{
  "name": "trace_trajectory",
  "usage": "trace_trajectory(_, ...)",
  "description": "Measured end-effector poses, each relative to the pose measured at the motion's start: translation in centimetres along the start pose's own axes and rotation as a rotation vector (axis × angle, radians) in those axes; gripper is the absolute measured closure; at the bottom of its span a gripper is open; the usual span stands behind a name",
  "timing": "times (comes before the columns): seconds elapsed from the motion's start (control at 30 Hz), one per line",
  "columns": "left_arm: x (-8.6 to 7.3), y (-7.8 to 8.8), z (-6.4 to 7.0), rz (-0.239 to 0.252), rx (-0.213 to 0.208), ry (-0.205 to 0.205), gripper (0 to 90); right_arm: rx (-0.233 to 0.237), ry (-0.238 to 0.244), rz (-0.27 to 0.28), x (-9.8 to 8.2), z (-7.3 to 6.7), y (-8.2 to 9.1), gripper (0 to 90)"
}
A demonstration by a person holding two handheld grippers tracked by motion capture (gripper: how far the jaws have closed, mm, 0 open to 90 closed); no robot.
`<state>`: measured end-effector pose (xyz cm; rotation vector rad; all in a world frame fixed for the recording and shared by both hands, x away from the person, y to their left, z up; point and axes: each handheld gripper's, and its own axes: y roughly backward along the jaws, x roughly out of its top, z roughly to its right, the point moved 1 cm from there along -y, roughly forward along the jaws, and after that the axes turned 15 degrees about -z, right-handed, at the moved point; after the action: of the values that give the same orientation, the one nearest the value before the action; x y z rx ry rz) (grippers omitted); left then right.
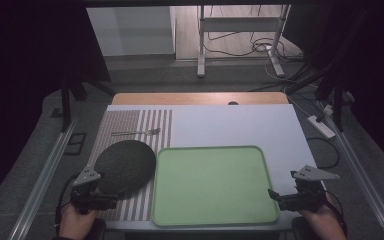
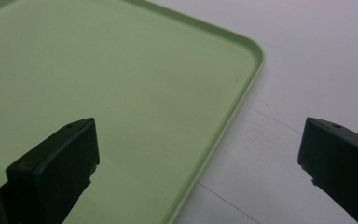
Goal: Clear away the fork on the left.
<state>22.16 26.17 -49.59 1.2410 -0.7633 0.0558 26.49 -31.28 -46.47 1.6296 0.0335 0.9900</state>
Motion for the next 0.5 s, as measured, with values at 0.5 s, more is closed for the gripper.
trace_trajectory(0.5, 0.11, -0.2, -0.01, -0.038, -0.012, 0.002, 0.1, 0.007, 0.018, -0.003, 0.0, -0.1, 0.03, 0.0)
